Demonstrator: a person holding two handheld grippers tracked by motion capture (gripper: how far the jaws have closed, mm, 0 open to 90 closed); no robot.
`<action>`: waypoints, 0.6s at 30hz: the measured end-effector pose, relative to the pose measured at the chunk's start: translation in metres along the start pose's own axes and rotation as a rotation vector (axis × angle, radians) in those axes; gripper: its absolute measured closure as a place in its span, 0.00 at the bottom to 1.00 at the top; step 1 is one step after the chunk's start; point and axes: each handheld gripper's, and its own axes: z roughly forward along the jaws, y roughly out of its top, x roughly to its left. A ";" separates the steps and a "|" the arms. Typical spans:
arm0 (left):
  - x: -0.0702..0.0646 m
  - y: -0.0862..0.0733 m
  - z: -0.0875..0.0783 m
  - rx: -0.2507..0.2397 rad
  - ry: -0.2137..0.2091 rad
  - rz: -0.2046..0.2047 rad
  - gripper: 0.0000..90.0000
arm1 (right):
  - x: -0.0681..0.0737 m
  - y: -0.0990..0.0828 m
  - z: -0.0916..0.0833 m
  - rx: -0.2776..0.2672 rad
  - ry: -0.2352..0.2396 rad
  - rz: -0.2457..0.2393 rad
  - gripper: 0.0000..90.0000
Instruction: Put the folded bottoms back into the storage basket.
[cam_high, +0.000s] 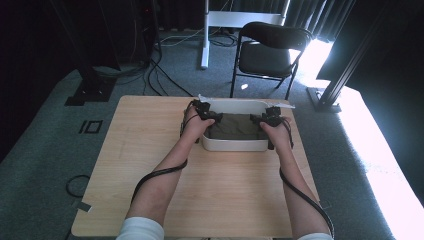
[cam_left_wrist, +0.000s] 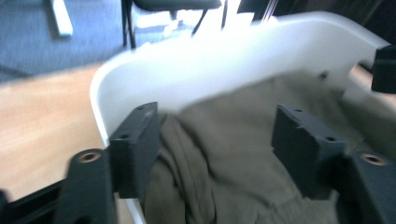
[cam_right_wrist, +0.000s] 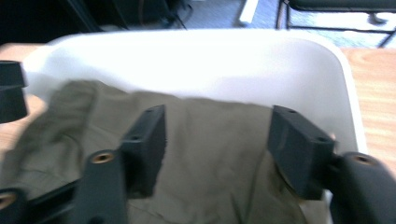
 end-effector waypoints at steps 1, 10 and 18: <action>0.000 0.000 -0.001 -0.018 -0.005 0.014 0.32 | 0.001 0.002 -0.003 -0.004 0.016 0.007 0.38; -0.007 -0.008 -0.018 0.024 0.007 -0.009 0.19 | 0.015 0.002 -0.017 -0.005 0.062 -0.075 0.23; -0.014 -0.020 -0.040 0.029 -0.033 0.053 0.19 | 0.014 -0.010 -0.032 0.033 0.044 -0.075 0.20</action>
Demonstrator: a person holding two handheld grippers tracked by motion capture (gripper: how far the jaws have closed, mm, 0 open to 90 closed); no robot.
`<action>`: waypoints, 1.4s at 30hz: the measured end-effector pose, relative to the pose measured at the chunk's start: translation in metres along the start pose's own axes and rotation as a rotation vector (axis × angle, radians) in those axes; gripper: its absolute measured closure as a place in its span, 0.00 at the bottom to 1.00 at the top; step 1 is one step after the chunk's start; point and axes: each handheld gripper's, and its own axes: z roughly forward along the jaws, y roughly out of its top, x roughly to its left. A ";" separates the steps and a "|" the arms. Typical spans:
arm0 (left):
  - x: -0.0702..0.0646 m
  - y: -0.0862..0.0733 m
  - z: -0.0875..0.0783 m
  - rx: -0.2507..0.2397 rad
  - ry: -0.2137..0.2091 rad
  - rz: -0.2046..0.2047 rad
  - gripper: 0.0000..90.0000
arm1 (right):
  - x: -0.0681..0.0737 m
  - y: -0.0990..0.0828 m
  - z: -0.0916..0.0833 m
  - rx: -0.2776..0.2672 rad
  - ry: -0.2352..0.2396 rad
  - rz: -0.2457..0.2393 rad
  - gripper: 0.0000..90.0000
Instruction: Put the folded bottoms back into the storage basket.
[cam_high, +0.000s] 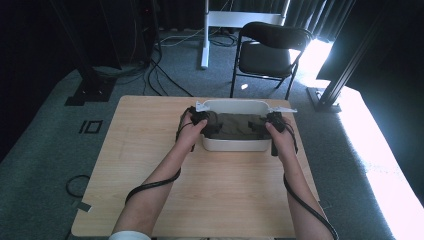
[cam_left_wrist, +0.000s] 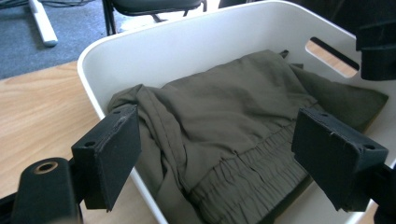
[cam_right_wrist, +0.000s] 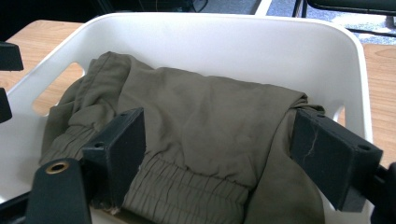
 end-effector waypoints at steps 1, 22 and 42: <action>0.000 -0.001 -0.002 -0.002 0.011 0.010 0.19 | 0.000 -0.001 -0.002 -0.005 0.003 0.002 0.20; -0.016 -0.028 -0.046 0.012 -0.004 0.042 0.19 | 0.023 -0.028 -0.052 -0.086 -0.004 -0.103 0.16; -0.024 -0.071 -0.056 0.041 -0.027 0.080 0.19 | 0.009 -0.086 -0.072 -0.068 -0.044 -0.126 0.13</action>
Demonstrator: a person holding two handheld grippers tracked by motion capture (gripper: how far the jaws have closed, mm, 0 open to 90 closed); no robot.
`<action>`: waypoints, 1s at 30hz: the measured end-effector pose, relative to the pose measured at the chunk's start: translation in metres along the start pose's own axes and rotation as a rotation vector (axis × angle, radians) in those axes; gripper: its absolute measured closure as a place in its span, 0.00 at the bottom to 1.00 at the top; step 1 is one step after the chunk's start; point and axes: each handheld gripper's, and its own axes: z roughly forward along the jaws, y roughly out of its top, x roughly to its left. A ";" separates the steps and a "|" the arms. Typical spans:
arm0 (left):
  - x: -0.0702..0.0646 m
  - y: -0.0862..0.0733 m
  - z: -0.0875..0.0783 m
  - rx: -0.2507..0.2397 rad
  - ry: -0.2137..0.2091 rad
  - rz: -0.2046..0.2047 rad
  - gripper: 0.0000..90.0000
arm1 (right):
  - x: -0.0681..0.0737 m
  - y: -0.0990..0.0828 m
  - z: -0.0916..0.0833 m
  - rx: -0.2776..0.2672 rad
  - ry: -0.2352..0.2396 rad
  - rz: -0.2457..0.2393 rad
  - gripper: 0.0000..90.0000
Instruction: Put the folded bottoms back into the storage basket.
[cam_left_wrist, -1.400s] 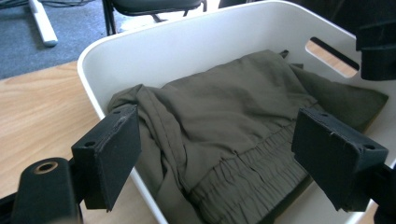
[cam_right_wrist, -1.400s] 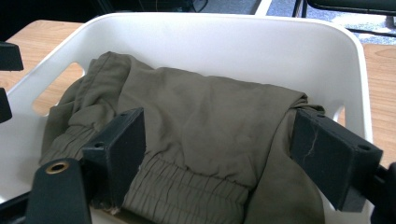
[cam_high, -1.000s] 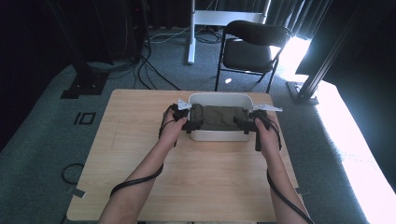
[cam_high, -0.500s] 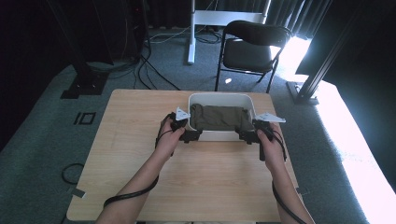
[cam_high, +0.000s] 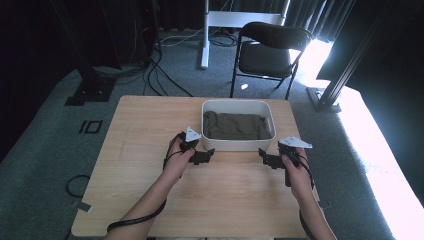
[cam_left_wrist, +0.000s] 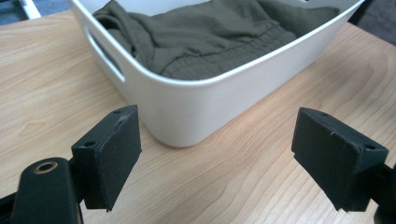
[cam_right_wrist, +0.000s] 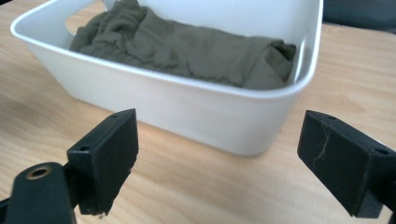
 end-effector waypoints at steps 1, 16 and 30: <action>0.000 -0.001 -0.001 0.003 0.001 0.006 0.19 | -0.001 -0.005 -0.001 0.000 -0.001 0.003 0.13; 0.001 -0.039 -0.005 0.045 0.006 0.006 0.19 | -0.005 -0.055 -0.004 0.077 -0.006 0.002 0.13; 0.022 -0.073 -0.009 0.098 0.097 -0.015 0.19 | -0.012 -0.080 -0.014 0.118 -0.089 0.024 0.13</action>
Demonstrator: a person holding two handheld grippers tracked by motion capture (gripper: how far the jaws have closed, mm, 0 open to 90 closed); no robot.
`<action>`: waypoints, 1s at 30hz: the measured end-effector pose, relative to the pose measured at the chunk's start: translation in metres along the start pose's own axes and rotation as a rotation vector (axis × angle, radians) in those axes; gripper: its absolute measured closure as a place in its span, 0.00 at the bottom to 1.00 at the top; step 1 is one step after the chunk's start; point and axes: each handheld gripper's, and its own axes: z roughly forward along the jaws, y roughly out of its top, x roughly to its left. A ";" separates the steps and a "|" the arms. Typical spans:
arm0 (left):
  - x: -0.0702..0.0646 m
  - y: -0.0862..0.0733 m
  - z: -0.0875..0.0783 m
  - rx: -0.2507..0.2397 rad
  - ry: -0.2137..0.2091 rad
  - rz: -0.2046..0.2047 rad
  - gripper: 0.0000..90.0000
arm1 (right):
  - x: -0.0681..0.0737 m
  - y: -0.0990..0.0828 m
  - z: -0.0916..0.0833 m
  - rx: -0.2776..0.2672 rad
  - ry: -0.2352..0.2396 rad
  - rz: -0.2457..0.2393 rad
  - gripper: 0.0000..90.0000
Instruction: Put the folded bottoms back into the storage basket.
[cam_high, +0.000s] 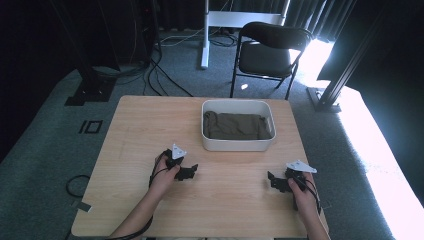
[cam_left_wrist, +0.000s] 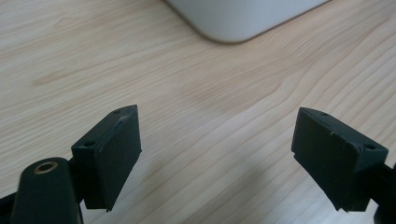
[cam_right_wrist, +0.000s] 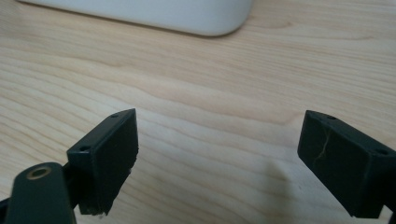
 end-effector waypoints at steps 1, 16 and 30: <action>0.000 0.000 0.000 0.000 0.000 0.000 0.19 | 0.000 0.000 0.000 0.000 0.000 0.000 0.13; 0.017 -0.031 -0.020 0.025 0.096 -0.030 0.19 | -0.002 -0.017 -0.011 0.075 -0.055 -0.027 0.13; 0.025 -0.042 -0.030 0.053 0.143 -0.103 0.18 | -0.004 -0.018 -0.012 0.087 -0.041 0.010 0.14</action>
